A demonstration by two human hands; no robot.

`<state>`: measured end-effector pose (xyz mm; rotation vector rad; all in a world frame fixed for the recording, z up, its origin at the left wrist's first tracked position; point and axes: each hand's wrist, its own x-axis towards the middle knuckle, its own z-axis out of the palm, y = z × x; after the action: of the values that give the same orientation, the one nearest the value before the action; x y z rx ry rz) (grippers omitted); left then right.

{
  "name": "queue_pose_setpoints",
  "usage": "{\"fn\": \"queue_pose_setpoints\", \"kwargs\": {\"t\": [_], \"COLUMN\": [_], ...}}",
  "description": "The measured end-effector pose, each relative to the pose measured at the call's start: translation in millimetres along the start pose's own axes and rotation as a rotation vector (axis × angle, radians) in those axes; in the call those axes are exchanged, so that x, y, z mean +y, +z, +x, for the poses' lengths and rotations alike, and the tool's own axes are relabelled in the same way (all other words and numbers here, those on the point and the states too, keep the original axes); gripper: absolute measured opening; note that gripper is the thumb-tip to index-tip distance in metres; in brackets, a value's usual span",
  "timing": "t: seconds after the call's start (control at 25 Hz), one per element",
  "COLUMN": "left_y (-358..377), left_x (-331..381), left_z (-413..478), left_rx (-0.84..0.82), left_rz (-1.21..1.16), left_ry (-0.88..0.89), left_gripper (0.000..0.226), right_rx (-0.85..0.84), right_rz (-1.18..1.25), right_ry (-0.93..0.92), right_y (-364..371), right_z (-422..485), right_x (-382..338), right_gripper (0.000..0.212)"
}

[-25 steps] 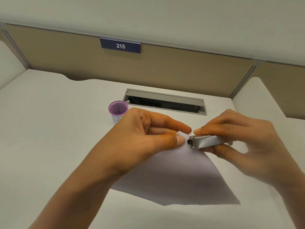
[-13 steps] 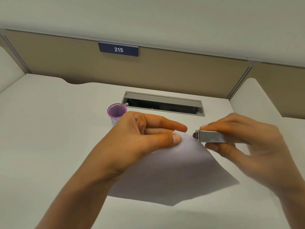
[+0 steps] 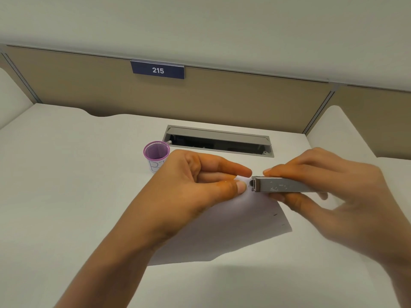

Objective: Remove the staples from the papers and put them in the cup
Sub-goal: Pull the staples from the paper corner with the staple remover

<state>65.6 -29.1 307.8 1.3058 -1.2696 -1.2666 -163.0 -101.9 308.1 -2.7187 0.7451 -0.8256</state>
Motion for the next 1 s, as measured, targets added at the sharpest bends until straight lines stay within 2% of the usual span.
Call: {"fn": "queue_pose_setpoints", "kwargs": {"t": [0.32,0.64,0.88,1.0], "left_y": [3,0,-6,-7], "left_x": [7,8,9,8], "left_z": [-2,1,2,2], "left_rx": [0.043,-0.011,-0.117,-0.105], "left_rz": [0.086,0.167,0.082,0.05], "left_ry": [-0.035,-0.038,-0.059,-0.047], "left_gripper": [0.015,0.015,0.021,0.02], "right_rx": [-0.038,-0.106,-0.136,-0.098], "right_rz": [-0.05,-0.013,0.157,0.244], "right_ry": [-0.022,-0.057,-0.019,0.034], "right_y": [2,3,3,1], "right_z": [3,9,10,7], "right_x": [0,6,5,3], "right_gripper": [0.025,0.024,0.022,0.019]}}
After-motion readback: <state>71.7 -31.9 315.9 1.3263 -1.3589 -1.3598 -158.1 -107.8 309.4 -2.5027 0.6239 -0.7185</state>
